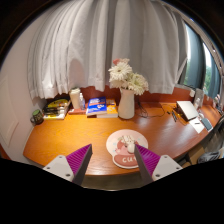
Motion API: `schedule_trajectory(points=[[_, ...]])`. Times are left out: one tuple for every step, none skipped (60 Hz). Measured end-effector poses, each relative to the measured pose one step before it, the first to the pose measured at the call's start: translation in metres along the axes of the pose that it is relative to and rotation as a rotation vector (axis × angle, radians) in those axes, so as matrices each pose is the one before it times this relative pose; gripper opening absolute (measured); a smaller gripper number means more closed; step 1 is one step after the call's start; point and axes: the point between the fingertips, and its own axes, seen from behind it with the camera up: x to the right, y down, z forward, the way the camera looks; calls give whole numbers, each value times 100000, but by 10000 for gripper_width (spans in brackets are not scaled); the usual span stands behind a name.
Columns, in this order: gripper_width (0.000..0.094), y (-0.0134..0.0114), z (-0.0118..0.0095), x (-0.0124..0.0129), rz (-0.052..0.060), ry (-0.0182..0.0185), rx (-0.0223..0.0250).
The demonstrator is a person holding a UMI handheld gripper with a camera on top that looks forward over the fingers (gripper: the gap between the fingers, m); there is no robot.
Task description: Arrange mouse
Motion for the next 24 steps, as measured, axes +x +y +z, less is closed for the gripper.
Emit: schedule_trajectory(points=[[850,119,-416,-477,153,-712,186],[848,209,-428,-435,107,-700,535],[850,152,-470,-395,15,-737,192],[850,151,-389,-428,130,-728,118],[852,121,-331,-401,279,-802,31],[852,115,-363,-442,287,-748,149],[852,190,-355,-508,38,-611,538],[851,128,-446,-321,-202,-596,193],[851,159,-300,-335,-216,-505,94],[851,179,-288,-350,-90,-455,-167],[851,192,-291,-324,-99,-373,-219],[852,145,-292,-273,-255,-194,-111],[850,245,-286,-268,-421,-78,254],[851,145,-230,-241,-322,-41,-67],[851,189,-350,-235,-176,-168,-214],[852,113,-178,-279,-44,-164,-42],[851,105,-196,-280,-41,-175,-2],[851,124,-171,-273,-6,-169,-58],[851,123,-177,-269,9,-219,-127],[851,258,-157,-235,-4,-338,77],[851,133,-133,-274,-36,-228,-141],[852,109,-104,-284,-107,-195,-88],[851,74,-91,-269,-117,-141,-27],[851,79,-76,-256,-126,-128,25]])
